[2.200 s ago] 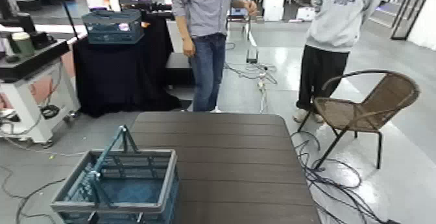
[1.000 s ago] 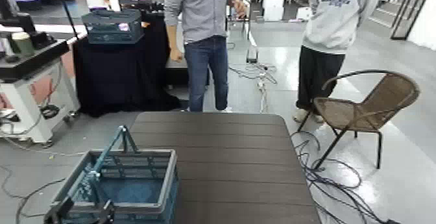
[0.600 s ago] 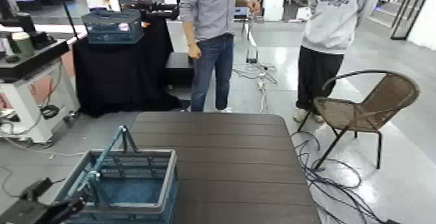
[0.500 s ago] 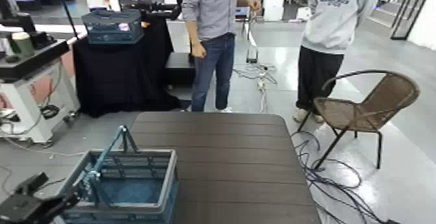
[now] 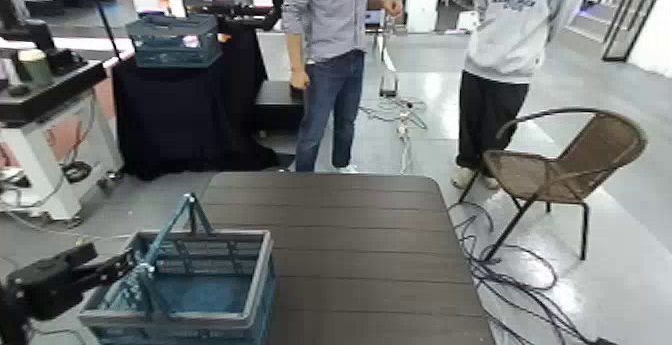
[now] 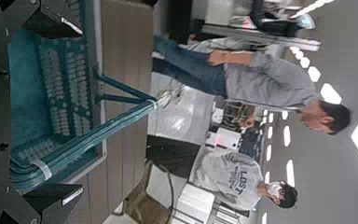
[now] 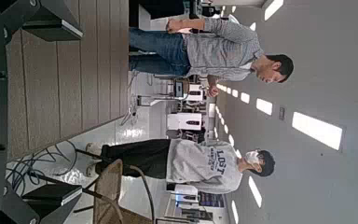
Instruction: Grasp the handle of the crate.
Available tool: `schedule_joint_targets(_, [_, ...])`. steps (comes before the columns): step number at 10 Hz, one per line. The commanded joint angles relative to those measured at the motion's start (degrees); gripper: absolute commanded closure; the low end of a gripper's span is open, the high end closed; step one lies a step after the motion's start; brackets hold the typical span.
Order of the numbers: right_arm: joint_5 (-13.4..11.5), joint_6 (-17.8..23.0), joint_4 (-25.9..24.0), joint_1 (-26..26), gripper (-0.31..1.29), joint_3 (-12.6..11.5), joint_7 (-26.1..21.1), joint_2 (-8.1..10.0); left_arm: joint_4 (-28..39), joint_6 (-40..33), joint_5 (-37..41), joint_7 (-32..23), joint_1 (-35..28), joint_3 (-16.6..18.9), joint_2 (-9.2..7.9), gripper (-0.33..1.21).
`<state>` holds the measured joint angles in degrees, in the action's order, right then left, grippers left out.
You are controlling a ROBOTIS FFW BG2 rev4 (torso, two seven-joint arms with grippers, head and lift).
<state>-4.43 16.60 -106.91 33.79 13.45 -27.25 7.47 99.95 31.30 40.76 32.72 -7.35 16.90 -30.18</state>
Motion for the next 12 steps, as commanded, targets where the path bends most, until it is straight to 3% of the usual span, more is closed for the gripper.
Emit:
schedule_joint_targets(1, [0.38, 0.10, 0.21, -0.13, 0.15, 0.09, 0.00, 0.00, -7.32, 7.63, 8.28, 1.20, 6.74, -3.89, -4.45, 0.12])
schedule_joint_targets(3, [0.73, 0.27, 0.47, -0.22, 0.15, 0.18, 0.00, 0.00, -12.86, 8.95, 14.43, 2.17, 10.69, -6.96, -6.82, 0.12])
schedule_joint_targets(6, [1.35, 0.36, 0.74, -0.48, 0.15, 0.44, 0.00, 0.09, -24.63, 9.65, 16.98, 8.94, 18.86, -14.17, -9.55, 0.12])
schedule_joint_targets(12, [2.32, 0.36, 1.17, -1.18, 0.15, 0.79, 0.70, 0.18, -39.22, 10.88, 16.98, 17.55, 34.07, -28.50, -9.46, 0.12])
